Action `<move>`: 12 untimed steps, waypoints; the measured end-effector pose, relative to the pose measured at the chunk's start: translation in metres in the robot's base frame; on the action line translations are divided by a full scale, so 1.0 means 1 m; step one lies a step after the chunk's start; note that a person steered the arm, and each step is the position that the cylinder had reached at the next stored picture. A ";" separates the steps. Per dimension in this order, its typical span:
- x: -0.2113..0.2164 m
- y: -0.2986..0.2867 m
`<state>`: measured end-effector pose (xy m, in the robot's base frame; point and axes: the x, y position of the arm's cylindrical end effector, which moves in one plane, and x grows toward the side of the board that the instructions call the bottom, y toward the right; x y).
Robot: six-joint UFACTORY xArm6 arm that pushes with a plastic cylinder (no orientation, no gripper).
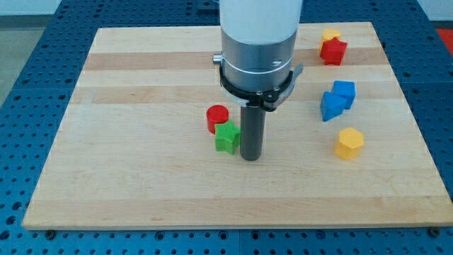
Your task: Push the green circle into the red circle
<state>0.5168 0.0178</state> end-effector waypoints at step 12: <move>-0.192 0.045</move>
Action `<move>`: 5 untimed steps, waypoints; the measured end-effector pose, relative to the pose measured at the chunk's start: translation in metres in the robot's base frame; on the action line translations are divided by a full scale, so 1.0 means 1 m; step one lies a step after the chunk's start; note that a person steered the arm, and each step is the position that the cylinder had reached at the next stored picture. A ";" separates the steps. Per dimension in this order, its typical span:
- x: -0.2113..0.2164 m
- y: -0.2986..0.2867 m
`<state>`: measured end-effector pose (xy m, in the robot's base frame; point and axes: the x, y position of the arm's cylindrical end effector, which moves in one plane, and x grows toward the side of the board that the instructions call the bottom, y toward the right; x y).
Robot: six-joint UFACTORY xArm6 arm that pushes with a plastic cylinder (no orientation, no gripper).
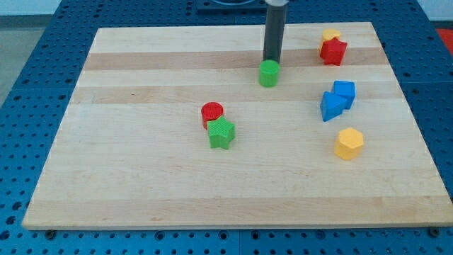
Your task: Push the green circle into the red circle
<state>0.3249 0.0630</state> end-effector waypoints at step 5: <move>0.007 -0.002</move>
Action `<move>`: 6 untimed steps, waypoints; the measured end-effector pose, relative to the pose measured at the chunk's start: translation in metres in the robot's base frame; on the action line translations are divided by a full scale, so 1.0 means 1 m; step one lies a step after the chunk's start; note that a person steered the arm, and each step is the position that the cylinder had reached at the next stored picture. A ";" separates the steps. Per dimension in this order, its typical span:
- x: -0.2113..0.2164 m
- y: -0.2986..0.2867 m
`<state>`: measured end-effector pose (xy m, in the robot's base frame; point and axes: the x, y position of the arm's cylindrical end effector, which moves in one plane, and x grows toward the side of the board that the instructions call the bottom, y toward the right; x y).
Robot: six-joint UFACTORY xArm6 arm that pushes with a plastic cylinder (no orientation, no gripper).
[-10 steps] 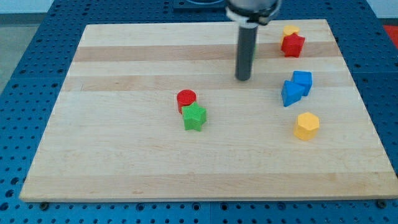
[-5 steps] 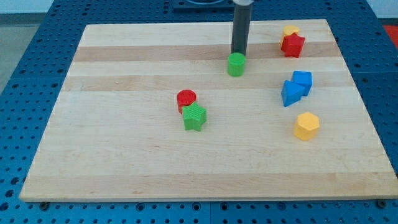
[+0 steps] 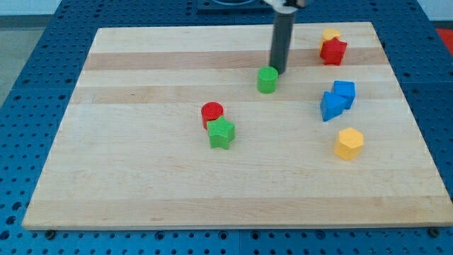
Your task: Push the green circle into the red circle
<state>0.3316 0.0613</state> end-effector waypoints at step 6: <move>0.057 0.014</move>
<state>0.3884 0.0758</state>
